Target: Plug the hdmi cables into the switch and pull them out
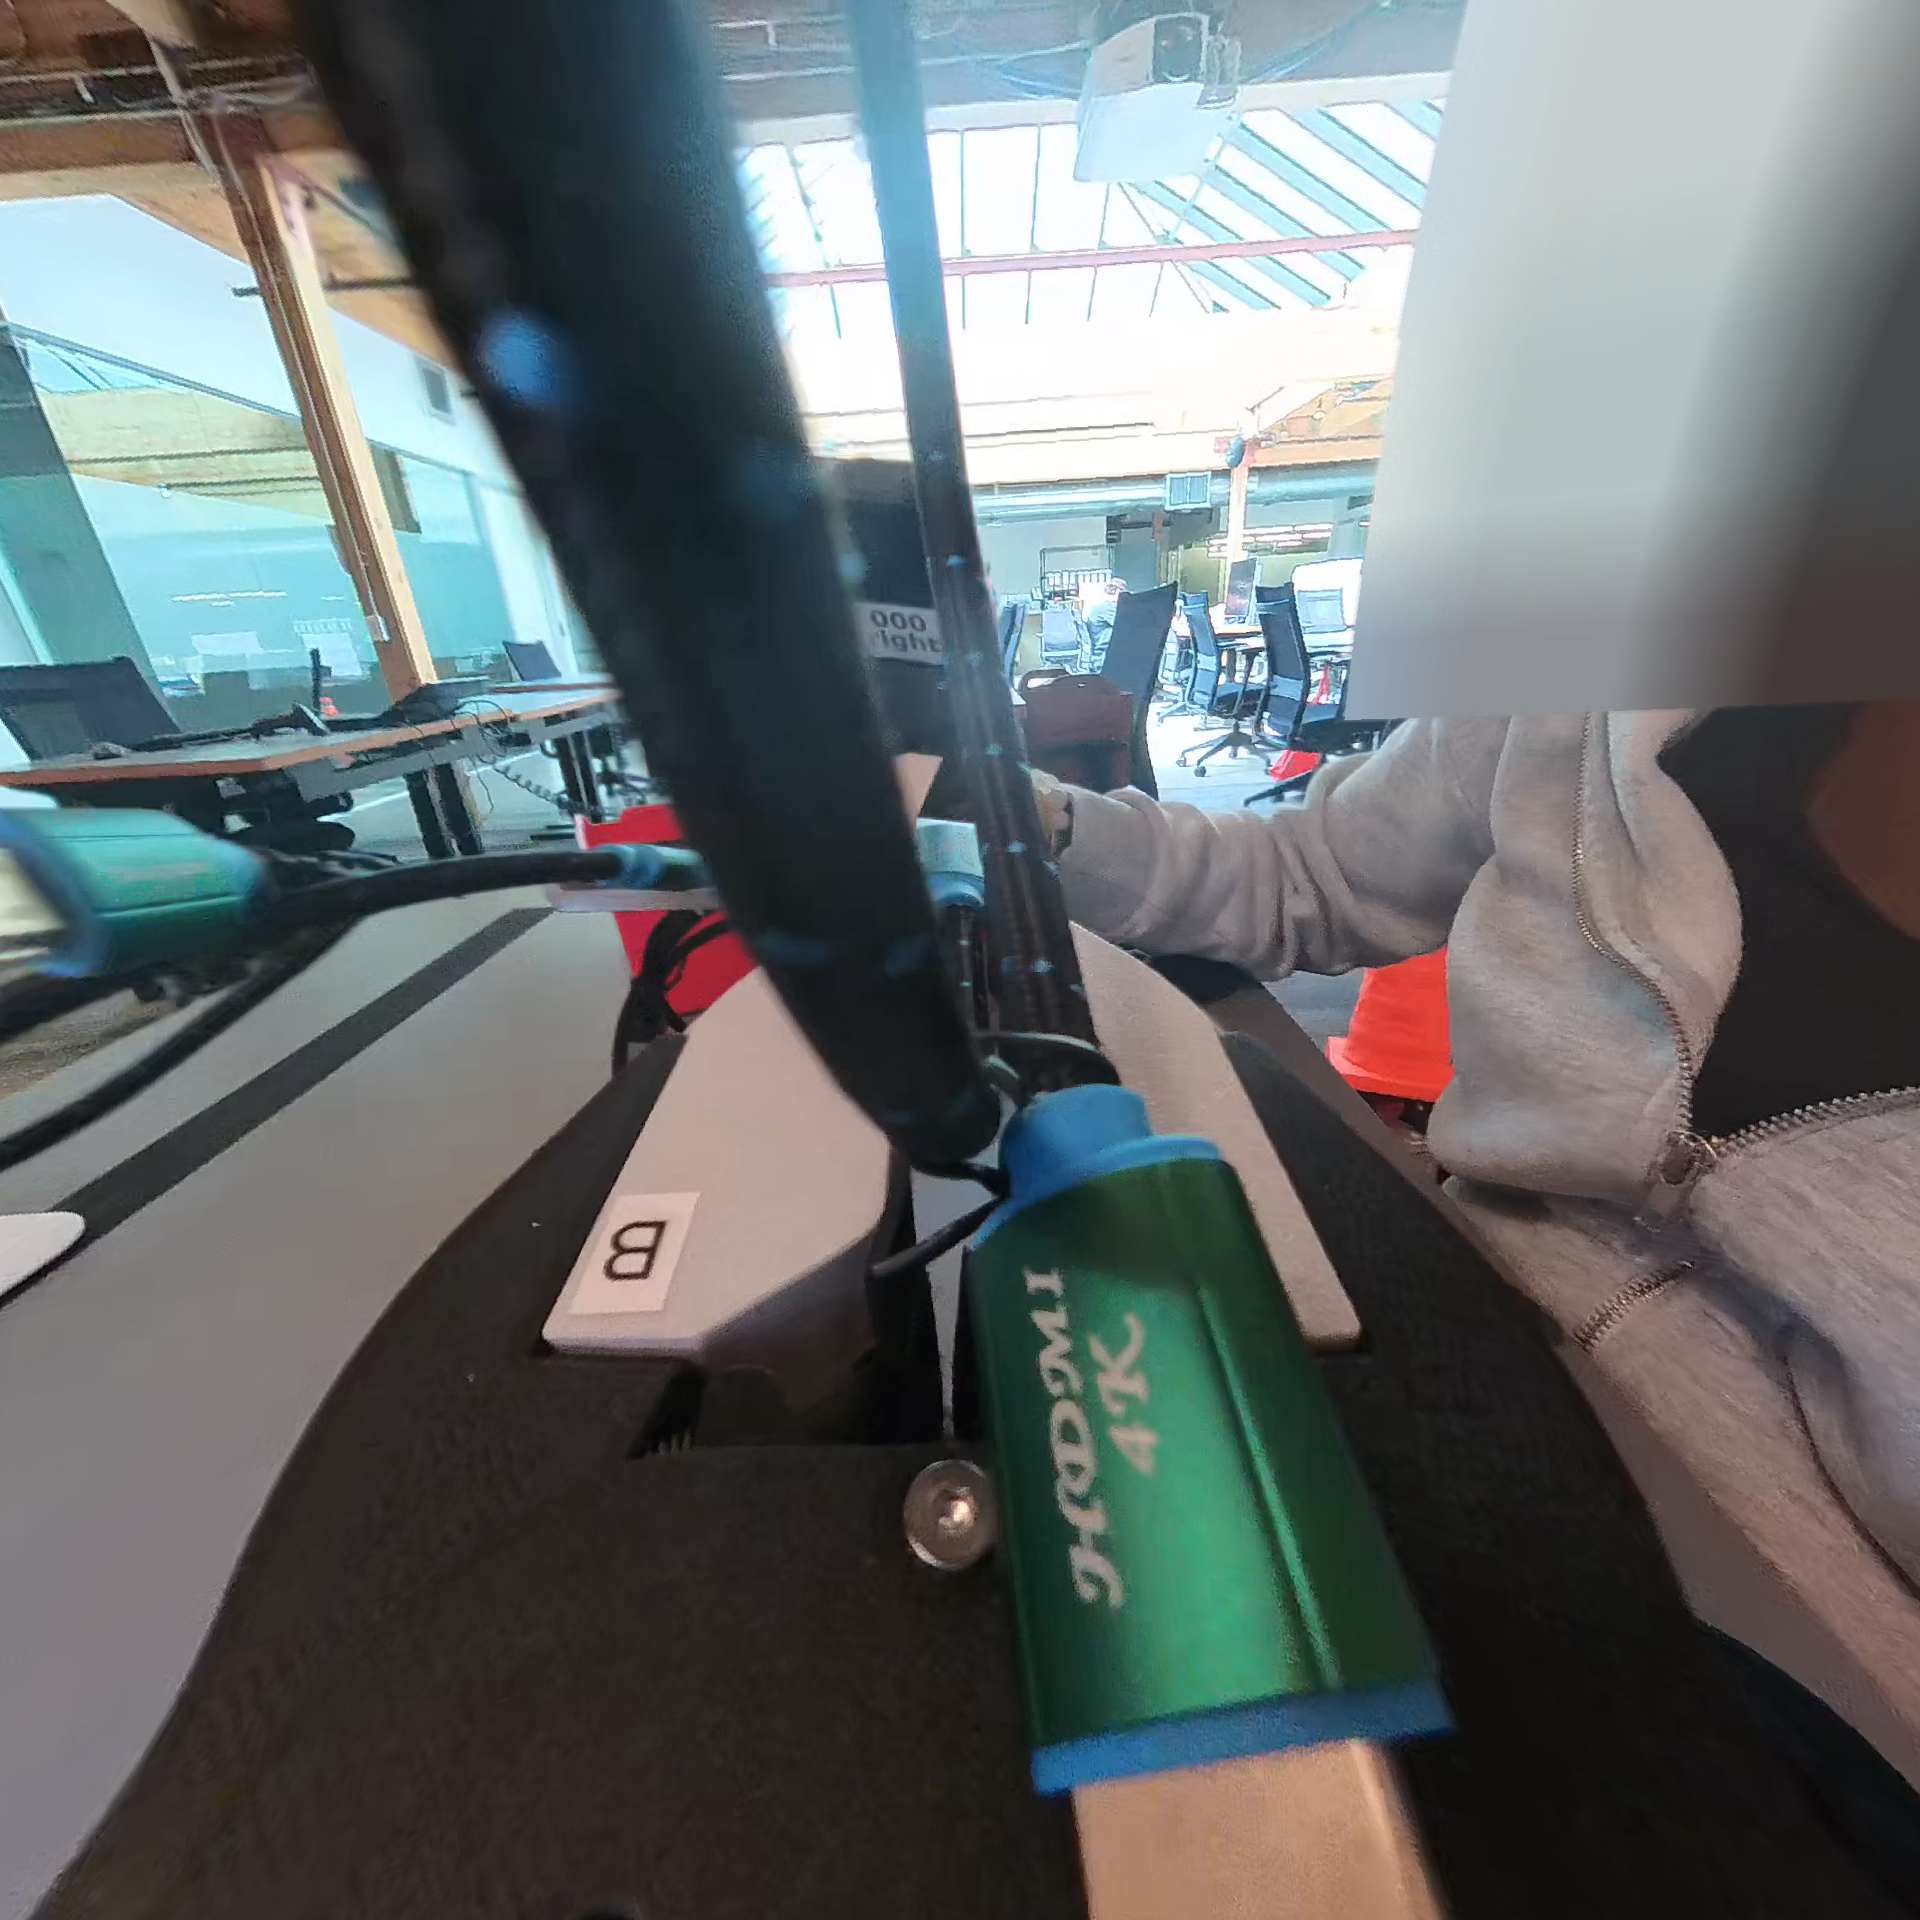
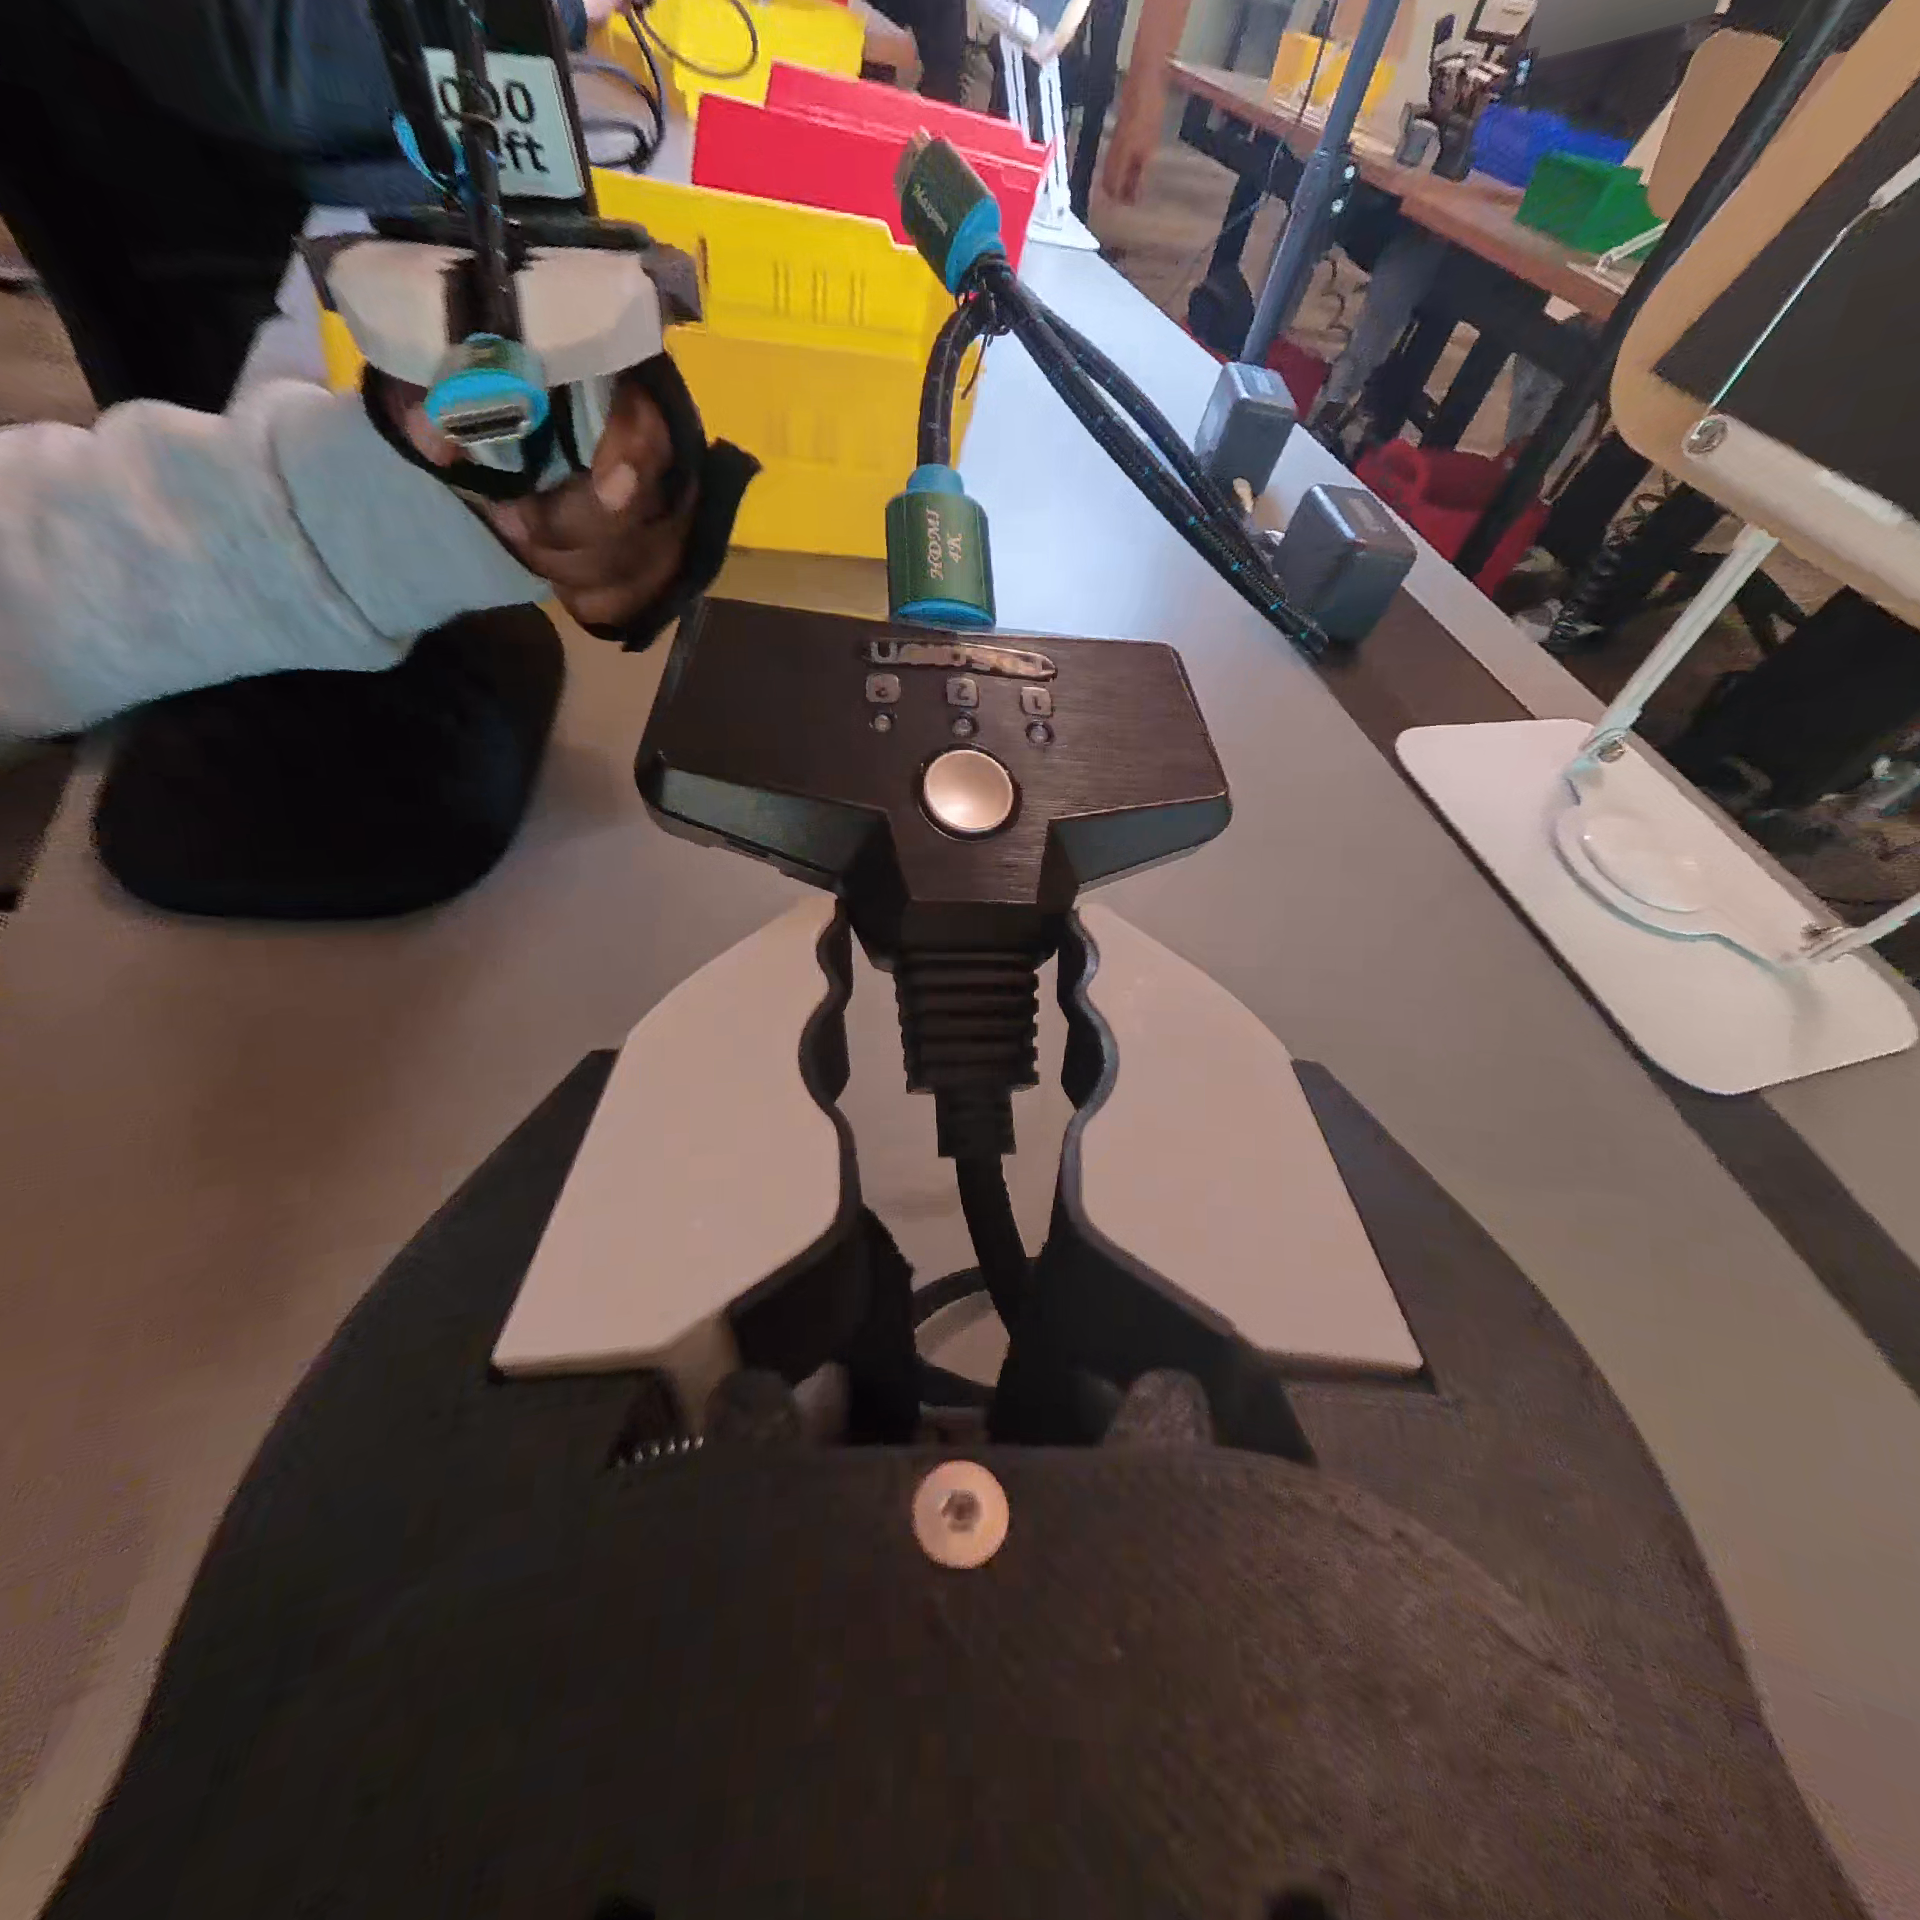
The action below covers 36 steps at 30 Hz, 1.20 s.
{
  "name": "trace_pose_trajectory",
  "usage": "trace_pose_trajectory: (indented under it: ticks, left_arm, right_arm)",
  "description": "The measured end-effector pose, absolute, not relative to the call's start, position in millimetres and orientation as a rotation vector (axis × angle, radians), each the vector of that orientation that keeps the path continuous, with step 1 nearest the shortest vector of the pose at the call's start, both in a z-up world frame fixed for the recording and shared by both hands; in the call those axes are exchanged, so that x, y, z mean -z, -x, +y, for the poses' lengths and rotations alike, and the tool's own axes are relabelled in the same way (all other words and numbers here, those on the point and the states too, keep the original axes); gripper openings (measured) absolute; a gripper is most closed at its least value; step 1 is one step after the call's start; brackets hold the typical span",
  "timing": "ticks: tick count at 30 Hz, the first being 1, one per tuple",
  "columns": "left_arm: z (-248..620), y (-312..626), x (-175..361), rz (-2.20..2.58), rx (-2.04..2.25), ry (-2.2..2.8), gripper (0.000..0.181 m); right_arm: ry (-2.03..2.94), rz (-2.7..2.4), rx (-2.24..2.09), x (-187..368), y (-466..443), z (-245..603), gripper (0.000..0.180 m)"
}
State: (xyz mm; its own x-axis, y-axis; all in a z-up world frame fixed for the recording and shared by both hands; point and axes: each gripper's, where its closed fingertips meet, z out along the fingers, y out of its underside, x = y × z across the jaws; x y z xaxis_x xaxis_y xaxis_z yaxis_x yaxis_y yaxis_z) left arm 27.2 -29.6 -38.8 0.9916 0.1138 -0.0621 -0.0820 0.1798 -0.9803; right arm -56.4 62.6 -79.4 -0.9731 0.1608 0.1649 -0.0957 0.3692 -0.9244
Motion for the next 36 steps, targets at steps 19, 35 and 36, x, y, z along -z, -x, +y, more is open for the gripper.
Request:
trace_pose_trajectory:
  ticks: [19, 35, 36]
  left_arm:
    - [0.4, -34.5, 75.0, -0.002, -0.148, 1.619, 0.061]
    - [2.1, -39.6, 88.3, -0.014, -0.154, 1.706, 0.011]
    - [1.8, -39.0, 88.1, -0.020, -0.148, 1.702, 0.058]
  right_arm:
    - [-0.213, -2.397, -1.673, 104.2, 12.5, 61.4, 0.038]
    - [-0.299, -2.314, -1.468, 111.5, 9.0, 64.9, 0.039]
    - [-0.294, -2.313, -1.483, 110.6, 9.1, 64.8, 0.039]
